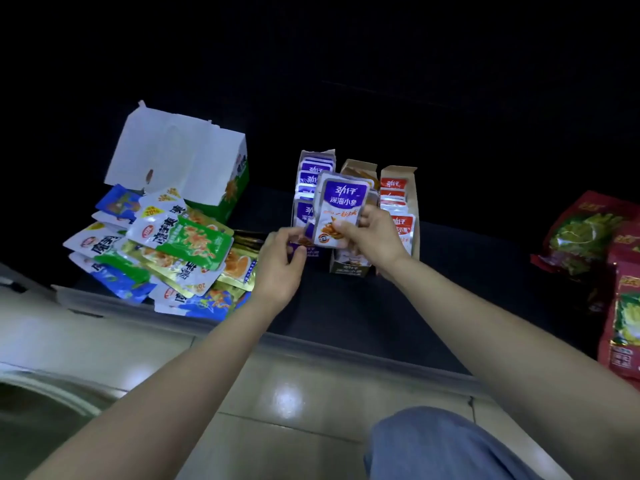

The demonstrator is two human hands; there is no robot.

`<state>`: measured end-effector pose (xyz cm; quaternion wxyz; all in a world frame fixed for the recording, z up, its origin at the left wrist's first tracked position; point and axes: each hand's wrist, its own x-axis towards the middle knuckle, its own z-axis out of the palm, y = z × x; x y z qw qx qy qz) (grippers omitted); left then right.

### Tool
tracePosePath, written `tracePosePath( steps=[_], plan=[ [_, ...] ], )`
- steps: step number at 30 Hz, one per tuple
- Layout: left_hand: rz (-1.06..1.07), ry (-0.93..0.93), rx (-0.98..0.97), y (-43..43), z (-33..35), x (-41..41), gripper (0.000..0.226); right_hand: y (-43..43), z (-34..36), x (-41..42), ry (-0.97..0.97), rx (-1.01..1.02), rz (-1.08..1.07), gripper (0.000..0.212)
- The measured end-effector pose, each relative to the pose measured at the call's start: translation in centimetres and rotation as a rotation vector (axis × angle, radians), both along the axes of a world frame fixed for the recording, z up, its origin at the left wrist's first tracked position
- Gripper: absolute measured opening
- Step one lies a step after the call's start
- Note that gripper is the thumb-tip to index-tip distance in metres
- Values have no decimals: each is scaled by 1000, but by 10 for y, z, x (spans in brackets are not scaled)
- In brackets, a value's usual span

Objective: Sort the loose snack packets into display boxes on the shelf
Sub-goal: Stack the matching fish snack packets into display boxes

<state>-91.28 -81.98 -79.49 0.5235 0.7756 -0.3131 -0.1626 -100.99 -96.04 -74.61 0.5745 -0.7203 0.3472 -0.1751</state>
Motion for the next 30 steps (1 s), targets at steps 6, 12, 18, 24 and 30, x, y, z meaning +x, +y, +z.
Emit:
tracePosePath(
  steps=[6, 12, 18, 24, 30],
  plan=[
    [-84, 64, 57, -5, 7, 23, 59, 11, -18, 38, 69, -212, -43, 22],
    [-82, 137, 9, -19, 3, 38, 59, 7, -26, 55, 202, -362, 15, 29],
    [-46, 136, 9, -29, -10, 44, 61, 1, -27, 57, 264, -539, -7, 35],
    [49, 150, -72, -34, -13, 51, 73, -4, -28, 62, 282, -440, -82, 17],
    [97, 36, -92, -38, -8, 52, 51, -3, -23, 53, 313, -608, -40, 17]
  ],
)
